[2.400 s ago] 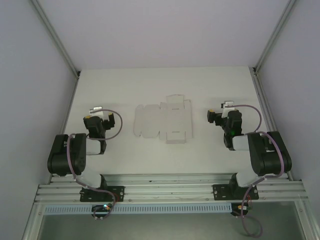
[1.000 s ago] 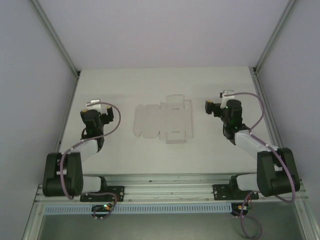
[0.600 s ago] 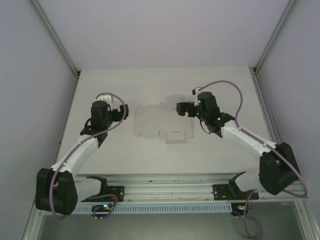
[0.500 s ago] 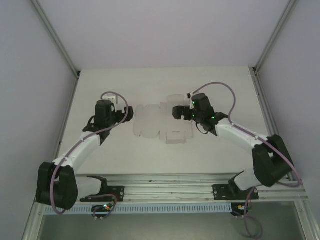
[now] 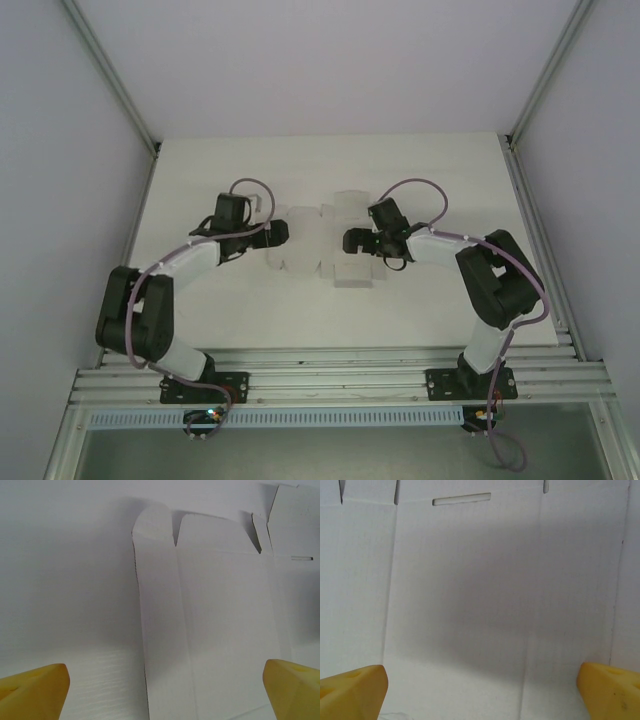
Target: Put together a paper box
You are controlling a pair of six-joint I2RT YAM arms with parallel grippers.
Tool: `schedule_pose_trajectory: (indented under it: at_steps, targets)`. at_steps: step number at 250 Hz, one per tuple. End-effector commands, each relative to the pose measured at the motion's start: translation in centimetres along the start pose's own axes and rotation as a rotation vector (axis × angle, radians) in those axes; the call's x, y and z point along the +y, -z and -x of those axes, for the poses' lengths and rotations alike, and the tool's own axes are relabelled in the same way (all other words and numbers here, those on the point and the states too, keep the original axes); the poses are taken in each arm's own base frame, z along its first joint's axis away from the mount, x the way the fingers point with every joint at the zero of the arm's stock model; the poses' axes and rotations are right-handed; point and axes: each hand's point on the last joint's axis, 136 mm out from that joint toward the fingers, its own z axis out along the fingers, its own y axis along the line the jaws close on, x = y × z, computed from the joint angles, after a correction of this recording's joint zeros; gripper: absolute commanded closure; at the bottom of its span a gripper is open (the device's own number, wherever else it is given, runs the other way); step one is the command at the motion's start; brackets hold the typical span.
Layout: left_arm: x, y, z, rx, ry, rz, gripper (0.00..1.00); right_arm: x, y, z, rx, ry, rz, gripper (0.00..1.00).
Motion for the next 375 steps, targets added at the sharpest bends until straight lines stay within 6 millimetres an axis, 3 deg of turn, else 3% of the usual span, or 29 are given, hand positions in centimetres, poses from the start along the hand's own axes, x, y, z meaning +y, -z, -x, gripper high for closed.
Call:
schedule_pose_trajectory:
  at_steps: [1, 45, 81, 184, 227, 273, 323, 347, 375]
  targets:
    - [-1.2, -0.7, 0.0, 0.035, 0.012, -0.057, 0.0, -2.5, -1.0, -2.1, 0.065, -0.049, -0.068, 0.0]
    - [-2.2, -2.2, -0.2, 0.068, 0.038, -0.131, 0.0, -3.0, -1.5, -3.1, 0.086, -0.059, -0.067, 0.0]
    - [-1.6, -3.3, -0.9, 0.1, 0.061, -0.115, 0.0, -3.2, -1.8, -3.5, 0.093, -0.078, -0.062, 0.0]
    - [-4.0, -4.4, -1.0, 0.093, 0.123, -0.317, 0.01, -3.1, -2.0, -4.3, 0.106, -0.096, -0.039, 0.0]
    - [-5.0, -4.1, -0.5, 0.06, 0.144, -0.407, 0.08, -3.1, -1.6, -4.1, 0.089, -0.101, -0.027, 0.0]
    - [-5.1, -4.5, -0.5, 0.062, 0.152, -0.42, 0.25, -2.5, -1.2, -3.8, 0.067, -0.103, 0.014, 0.0]
    - [-5.7, -4.1, 0.2, 0.04, 0.147, -0.446, 0.72, -2.2, -0.2, -2.8, 0.029, -0.095, 0.039, 0.0]
    - [-6.6, -3.0, 1.0, 0.027, 0.125, -0.484, 0.89, -1.9, 1.3, -1.3, -0.017, -0.089, 0.057, 0.0]
    - [-7.7, -1.3, 2.4, -0.016, 0.082, -0.506, 1.0, -1.4, 4.3, 0.9, -0.102, -0.08, 0.087, 0.0]
